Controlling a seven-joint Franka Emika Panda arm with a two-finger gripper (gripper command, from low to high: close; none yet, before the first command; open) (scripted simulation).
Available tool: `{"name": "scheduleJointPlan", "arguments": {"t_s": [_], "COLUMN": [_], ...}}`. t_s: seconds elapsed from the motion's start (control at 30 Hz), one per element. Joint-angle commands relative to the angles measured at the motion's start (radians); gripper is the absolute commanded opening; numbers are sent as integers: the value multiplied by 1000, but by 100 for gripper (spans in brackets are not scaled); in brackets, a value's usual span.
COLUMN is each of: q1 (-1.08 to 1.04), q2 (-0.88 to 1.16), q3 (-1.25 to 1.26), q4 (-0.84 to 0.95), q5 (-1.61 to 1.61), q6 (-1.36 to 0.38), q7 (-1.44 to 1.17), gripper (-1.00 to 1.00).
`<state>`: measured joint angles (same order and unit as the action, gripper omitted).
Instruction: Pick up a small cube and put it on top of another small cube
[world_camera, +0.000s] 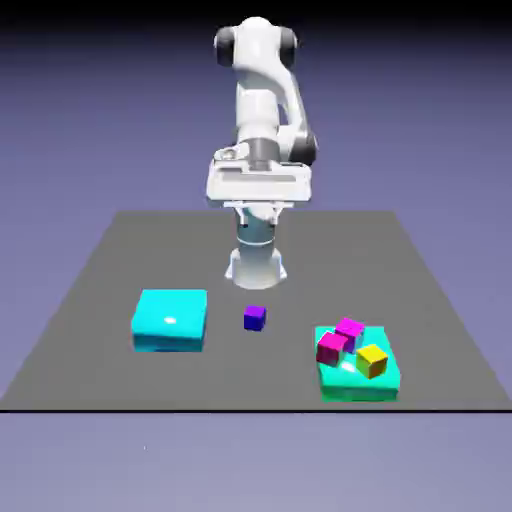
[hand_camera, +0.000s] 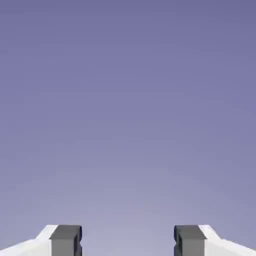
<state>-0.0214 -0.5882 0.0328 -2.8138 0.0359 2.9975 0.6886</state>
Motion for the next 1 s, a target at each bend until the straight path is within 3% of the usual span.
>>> {"name": "scheduleJointPlan", "arguments": {"t_s": [0.0, 0.97], "q1": [-28, -831], "q2": [-15, -453], "q3": [27, 816], "q4": [-3, -94], "q5": [30, 894], "q6": [-33, -981], "q7": [-44, -1305], "gripper": [0, 0]}}
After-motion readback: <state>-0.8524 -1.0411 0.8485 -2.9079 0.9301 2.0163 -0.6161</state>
